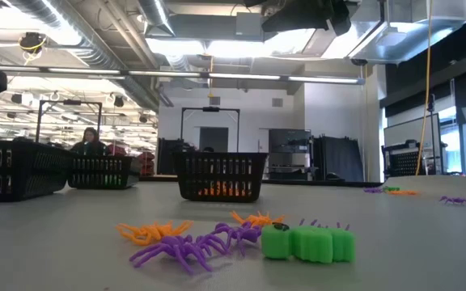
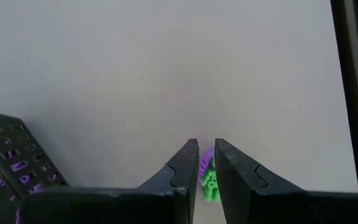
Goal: Sort Halloween decoration
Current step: Put the purple spider toy into the bottom left black basket
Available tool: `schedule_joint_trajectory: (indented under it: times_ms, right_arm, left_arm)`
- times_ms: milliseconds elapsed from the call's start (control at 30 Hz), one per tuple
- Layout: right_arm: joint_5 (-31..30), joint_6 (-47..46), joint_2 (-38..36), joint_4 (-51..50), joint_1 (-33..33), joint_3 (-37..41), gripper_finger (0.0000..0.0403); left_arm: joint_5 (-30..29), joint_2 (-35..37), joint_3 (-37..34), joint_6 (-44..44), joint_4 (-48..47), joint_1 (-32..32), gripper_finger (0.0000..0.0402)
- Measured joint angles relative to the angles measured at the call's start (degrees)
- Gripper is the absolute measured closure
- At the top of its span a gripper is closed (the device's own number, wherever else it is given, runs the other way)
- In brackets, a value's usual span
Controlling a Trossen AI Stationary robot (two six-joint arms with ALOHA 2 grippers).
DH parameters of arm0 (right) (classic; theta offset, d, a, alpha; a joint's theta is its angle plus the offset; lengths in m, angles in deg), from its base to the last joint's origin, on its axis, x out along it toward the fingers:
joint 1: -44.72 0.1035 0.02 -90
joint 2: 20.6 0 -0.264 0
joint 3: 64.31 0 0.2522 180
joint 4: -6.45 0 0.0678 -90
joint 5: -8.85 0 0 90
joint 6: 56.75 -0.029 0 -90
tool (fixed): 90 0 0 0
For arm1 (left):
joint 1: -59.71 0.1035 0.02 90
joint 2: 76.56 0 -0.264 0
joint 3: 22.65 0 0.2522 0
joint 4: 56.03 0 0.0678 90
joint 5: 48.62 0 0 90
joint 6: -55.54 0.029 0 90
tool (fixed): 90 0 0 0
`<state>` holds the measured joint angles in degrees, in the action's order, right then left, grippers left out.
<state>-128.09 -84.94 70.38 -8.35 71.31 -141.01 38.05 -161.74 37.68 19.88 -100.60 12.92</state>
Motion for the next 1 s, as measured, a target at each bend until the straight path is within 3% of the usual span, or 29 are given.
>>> schedule_joint_trajectory:
  times_ms: [133, 500, 800, 1000]
  right_arm:
    - [0.0, 0.0, 0.0, 0.0, 0.0, 0.0, 0.0157]
    - [0.0, 0.0, 0.0, 0.0, 0.0, 0.0, 0.0157]
    - [0.0, 0.0, 0.0, 0.0, 0.0, 0.0, 0.0157]
    - [0.0, 0.0, 0.0, 0.0, 0.0, 0.0, 0.0157]
  left_arm:
    - [0.0, 0.0, 0.0, 0.0, 0.0, 0.0, 0.0350]
    - [-0.4, 0.0, 0.0, -2.8, 0.0, 0.0, 0.0280]
    - [-0.6, -0.1, 0.0, -8.3, -1.1, 0.0, 0.0276]
    - [2.0, -5.0, 0.0, -8.5, 0.1, 0.0, 0.0276]
